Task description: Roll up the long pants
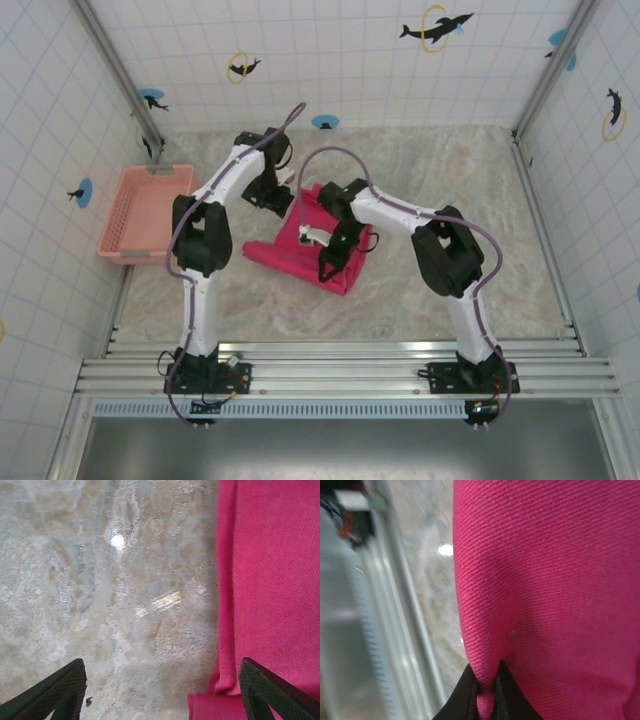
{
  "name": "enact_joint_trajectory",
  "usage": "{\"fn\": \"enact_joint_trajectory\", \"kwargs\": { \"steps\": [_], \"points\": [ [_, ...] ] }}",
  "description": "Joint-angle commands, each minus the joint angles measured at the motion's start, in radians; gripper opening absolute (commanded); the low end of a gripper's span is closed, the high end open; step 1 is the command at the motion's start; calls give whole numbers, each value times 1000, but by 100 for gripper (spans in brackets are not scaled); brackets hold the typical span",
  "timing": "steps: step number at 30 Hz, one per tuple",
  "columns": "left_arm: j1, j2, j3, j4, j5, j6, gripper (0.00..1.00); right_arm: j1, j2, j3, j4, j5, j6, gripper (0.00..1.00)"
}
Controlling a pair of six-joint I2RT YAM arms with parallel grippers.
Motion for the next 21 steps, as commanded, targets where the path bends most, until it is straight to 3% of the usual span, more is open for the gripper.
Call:
{"fn": "enact_joint_trajectory", "kwargs": {
  "steps": [1, 8, 21],
  "points": [
    [-5, -15, 30, -67, -35, 18, 81, -100, 42, 76, -80, -298, 99, 0],
    [-4, -27, 25, -80, -44, -3, 81, -235, 89, 62, 5, -311, 243, 0],
    [-11, -27, 178, -139, -120, -73, 83, -333, 226, 48, 63, -126, 361, 0]
  ]
}}
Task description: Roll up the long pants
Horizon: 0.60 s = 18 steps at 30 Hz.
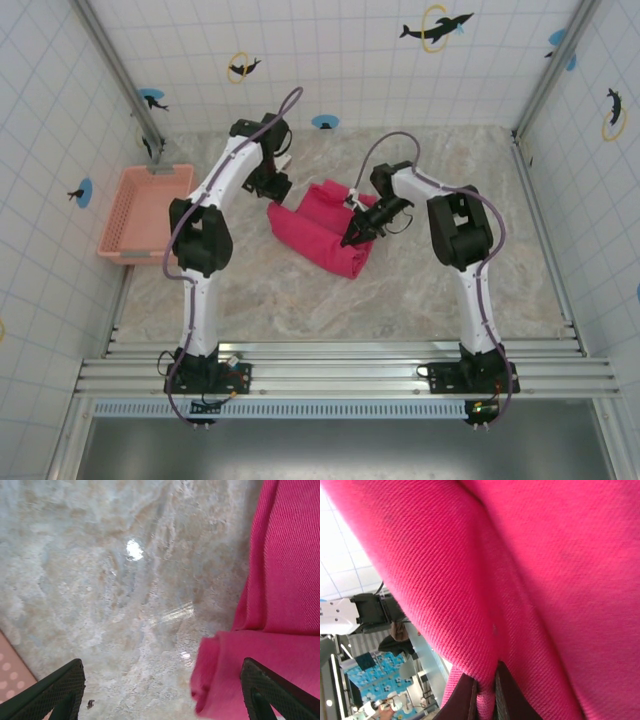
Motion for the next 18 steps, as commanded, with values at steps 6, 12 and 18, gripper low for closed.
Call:
{"fn": "enact_joint_trajectory", "kwargs": {
  "steps": [6, 12, 18],
  "points": [
    [-27, -49, -27, -41, 1, -13, 82, -31, 101, 65, -1, 182, 27, 0],
    [-71, -47, -103, 42, 120, -38, 82, -29, 132, 120, -34, 215, 5, 0],
    [-100, 68, -82, 84, 207, -84, 82, -27, 149, 174, -76, 249, -26, 0]
  ]
}}
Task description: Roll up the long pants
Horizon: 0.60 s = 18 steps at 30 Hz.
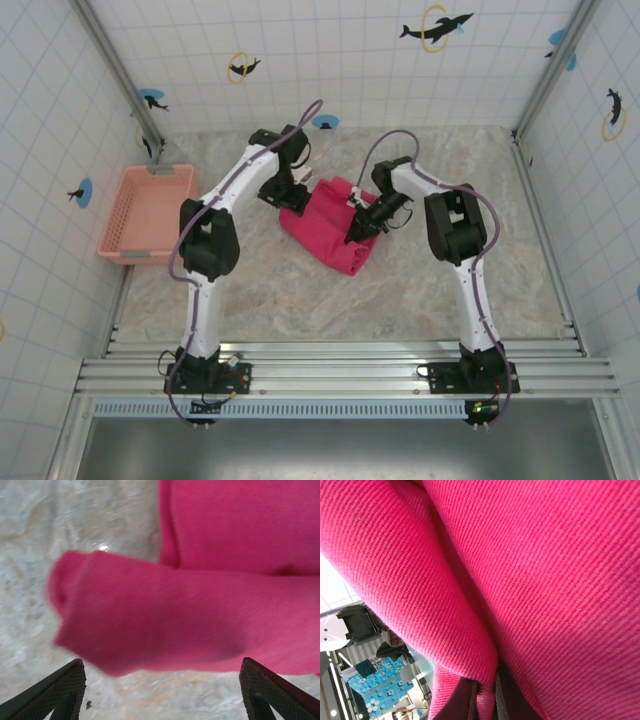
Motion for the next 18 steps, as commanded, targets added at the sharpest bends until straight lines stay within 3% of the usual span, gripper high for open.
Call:
{"fn": "enact_joint_trajectory", "kwargs": {
  "steps": [1, 3, 11, 18],
  "points": [
    [-4, 99, 30, 27, 66, -45, 81, -9, 55, 47, 10, 196, -37, 1],
    [-4, 163, 53, 25, 68, -51, 81, -1, 34, 80, -29, 252, -72, 4],
    [-4, 314, 170, -57, 68, -31, 81, 83, -230, 52, -32, 636, -157, 37],
    [2, 336, 186, -53, 97, -26, 81, 347, -430, -161, 119, 972, -270, 61]
  ]
}}
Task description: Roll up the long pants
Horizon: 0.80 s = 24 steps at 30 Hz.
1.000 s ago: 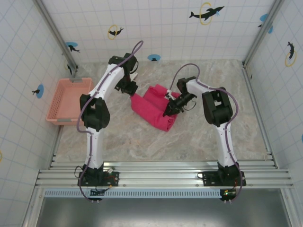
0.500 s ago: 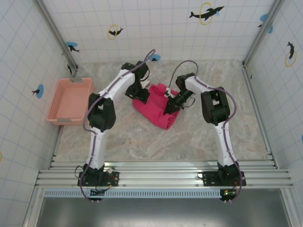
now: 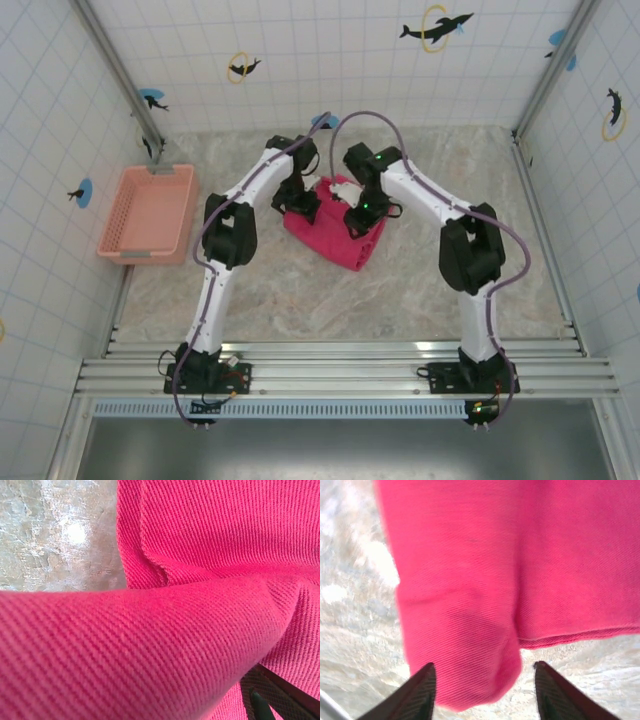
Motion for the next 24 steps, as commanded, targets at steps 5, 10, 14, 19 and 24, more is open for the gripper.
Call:
{"fn": "enact_joint_trajectory", "kwargs": {
  "steps": [5, 10, 14, 19, 24],
  "points": [
    [2, 74, -33, 13, -1, 15, 81, 224, -35, -102, 105, 298, -79, 73],
    [2, 60, -47, 15, -12, 21, 81, 260, 28, -133, 185, 397, -93, 73],
    [2, 51, -55, 14, -13, 23, 81, 245, 94, -146, 233, 447, -106, 83],
    [4, 49, -67, 9, -15, 31, 81, 233, 178, -149, 250, 485, -99, 92],
    [9, 40, -75, 4, -10, 32, 81, 204, 224, -111, 207, 457, -98, 63]
  ]
}}
